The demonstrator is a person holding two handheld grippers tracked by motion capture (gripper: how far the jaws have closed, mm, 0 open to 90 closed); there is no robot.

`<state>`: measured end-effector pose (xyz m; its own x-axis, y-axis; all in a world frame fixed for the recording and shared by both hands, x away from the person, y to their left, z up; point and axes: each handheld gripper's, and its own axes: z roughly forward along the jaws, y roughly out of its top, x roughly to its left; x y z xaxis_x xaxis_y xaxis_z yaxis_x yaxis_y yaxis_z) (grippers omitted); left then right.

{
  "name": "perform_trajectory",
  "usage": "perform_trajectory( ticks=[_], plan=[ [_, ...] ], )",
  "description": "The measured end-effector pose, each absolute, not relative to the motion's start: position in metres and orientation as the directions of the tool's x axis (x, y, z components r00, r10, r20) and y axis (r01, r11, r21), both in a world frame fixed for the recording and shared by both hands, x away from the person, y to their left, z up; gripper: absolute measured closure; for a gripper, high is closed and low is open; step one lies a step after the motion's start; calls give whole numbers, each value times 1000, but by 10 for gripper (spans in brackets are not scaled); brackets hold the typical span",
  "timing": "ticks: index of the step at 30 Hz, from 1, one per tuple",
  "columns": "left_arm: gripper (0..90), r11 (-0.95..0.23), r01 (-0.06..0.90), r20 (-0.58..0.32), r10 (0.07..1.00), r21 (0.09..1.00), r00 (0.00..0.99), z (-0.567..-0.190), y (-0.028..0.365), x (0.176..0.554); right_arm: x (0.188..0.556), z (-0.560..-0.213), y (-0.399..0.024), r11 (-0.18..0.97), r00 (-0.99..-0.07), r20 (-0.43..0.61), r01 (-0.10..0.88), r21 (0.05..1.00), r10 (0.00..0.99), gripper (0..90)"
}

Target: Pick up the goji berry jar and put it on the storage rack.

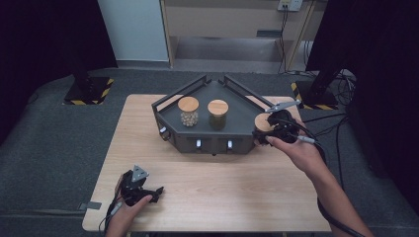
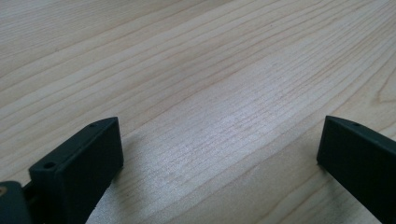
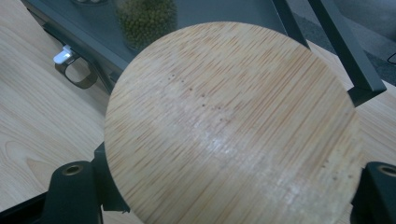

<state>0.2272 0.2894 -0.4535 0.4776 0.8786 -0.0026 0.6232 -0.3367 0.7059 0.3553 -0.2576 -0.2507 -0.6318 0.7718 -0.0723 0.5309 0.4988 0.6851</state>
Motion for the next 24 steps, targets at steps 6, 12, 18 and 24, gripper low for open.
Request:
perform_trajectory(
  ticks=[6, 12, 18, 24],
  plan=[
    [0, -337, 623, -2, 879, 706, 477, -454, 289, 227, 359, -248, -255, 497, -633, -68, 531, 686, 771, 262],
    [0, -337, 623, -3, 879, 706, 478, -453, 289, 227, 363, -246, -251, 497, -635, -67, 530, 687, 770, 262],
    [0, -337, 623, -2, 879, 706, 477, -454, 289, 227, 370, -244, -247, 492, -633, -62, 533, 688, 772, 261],
    [0, -337, 623, -2, 879, 706, 478, -454, 289, 227, 378, -244, -243, 485, -627, -57, 539, 688, 777, 262]
  ],
)
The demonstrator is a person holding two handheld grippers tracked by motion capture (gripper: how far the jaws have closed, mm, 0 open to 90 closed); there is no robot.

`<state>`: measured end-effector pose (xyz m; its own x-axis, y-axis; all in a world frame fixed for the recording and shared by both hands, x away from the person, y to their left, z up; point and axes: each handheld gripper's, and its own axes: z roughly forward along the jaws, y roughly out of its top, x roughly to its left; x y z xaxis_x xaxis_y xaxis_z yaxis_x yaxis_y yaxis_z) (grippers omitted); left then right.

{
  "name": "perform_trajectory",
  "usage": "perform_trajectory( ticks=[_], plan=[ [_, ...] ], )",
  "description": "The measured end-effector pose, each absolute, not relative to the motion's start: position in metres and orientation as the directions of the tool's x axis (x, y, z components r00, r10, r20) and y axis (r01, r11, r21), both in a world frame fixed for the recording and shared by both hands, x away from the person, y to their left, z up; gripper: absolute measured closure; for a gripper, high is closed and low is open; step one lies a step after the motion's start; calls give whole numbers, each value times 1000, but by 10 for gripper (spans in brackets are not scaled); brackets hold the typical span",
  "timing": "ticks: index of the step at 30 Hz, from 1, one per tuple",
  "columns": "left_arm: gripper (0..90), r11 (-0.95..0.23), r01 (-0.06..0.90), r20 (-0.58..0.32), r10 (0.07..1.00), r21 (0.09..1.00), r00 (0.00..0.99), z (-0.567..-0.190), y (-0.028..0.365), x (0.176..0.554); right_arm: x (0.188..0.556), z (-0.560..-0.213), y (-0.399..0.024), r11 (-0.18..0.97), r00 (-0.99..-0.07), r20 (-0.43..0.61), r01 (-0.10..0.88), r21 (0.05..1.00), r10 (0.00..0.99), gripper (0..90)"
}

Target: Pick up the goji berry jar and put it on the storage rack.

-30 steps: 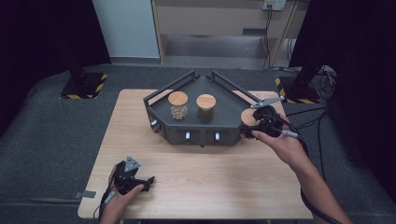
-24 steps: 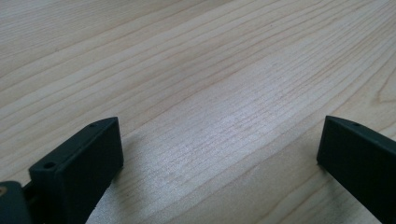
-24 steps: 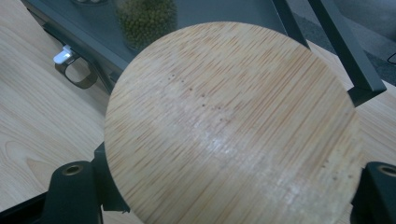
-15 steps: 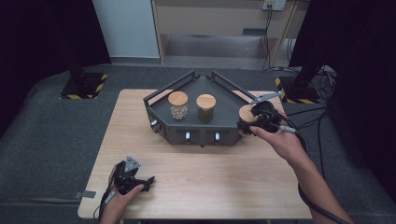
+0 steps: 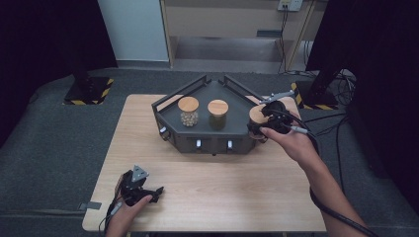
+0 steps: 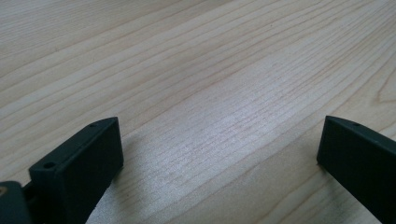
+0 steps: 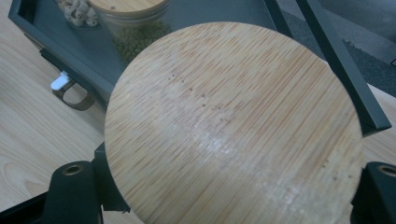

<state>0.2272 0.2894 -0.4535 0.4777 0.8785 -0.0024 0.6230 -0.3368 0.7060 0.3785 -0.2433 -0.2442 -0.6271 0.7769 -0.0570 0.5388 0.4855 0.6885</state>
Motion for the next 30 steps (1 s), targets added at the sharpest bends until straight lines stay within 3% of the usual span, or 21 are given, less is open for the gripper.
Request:
perform_trajectory(
  ticks=[30],
  plan=[
    [0, -334, 623, -4, 879, 707, 476, -454, 289, 227, 418, -249, -222, 469, -599, -56, 561, 683, 799, 262]
  ],
)
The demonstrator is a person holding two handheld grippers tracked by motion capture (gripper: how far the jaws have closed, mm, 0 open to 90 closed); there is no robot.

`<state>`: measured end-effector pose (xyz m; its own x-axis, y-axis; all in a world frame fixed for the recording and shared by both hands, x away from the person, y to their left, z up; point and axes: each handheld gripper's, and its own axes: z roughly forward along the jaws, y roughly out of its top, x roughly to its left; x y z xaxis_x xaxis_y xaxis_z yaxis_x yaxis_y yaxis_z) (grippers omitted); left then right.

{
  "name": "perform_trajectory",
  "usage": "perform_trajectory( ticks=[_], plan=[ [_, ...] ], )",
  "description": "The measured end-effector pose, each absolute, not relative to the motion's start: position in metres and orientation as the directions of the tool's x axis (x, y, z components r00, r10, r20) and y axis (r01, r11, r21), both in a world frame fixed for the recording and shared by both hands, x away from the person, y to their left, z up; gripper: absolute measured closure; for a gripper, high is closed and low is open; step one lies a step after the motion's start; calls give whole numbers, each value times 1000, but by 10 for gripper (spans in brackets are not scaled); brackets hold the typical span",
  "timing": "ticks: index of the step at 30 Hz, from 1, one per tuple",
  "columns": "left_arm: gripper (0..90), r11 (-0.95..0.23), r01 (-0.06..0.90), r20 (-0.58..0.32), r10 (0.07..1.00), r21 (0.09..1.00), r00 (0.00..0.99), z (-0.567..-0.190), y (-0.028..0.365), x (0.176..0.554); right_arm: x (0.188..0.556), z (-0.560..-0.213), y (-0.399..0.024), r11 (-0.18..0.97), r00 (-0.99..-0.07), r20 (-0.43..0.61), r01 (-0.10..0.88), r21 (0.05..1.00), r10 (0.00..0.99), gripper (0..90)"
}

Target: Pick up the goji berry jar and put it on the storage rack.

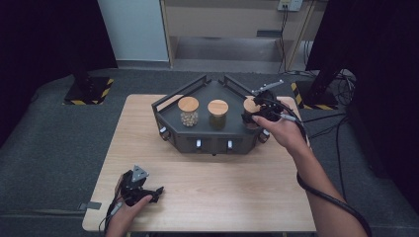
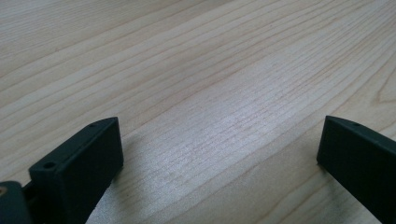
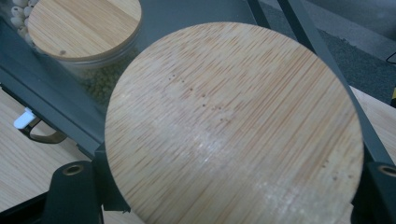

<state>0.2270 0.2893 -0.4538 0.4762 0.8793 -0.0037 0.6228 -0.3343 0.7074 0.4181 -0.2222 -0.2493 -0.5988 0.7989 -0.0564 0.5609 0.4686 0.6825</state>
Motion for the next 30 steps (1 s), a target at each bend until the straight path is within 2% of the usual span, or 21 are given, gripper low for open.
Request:
perform_trajectory(
  ticks=[30],
  plan=[
    [0, -334, 623, -4, 879, 707, 476, -454, 289, 227, 442, -271, -204, 459, -586, -42, 585, 669, 809, 262]
  ],
)
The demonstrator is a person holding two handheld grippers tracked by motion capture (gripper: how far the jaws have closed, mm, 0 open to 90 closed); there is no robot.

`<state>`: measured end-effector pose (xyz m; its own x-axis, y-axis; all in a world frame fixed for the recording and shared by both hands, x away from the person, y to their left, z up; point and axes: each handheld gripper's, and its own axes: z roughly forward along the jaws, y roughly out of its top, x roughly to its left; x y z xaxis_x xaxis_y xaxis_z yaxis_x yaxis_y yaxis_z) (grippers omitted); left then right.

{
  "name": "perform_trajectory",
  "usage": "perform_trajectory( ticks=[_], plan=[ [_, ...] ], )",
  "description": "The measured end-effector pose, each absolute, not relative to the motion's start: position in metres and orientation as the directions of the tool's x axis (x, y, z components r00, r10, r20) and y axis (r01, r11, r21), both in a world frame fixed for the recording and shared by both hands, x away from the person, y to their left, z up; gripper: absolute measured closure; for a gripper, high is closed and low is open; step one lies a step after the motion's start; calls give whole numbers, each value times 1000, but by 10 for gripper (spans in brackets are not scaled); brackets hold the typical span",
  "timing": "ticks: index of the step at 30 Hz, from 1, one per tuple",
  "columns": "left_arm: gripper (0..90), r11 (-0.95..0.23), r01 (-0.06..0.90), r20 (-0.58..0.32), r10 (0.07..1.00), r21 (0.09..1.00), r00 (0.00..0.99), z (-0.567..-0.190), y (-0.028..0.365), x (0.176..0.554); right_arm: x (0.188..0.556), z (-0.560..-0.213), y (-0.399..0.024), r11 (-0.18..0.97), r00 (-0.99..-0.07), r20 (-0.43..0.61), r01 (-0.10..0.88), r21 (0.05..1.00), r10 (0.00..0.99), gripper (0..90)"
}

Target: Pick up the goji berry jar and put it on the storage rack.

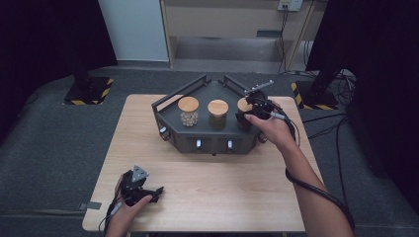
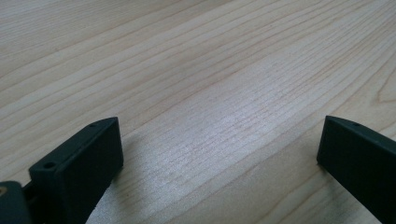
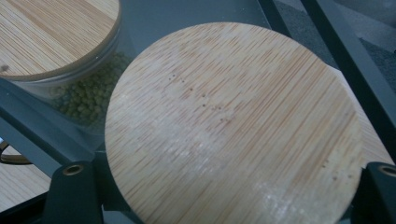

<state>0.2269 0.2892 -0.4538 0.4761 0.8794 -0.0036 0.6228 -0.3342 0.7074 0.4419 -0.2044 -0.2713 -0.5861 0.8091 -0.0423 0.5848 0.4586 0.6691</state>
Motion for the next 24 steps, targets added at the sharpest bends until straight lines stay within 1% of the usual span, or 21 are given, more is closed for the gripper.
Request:
perform_trajectory(
  ticks=[24],
  plan=[
    [0, -336, 623, -3, 879, 706, 477, -454, 289, 227, 442, -290, -206, 429, -583, -13, 582, 691, 812, 261]
  ],
)
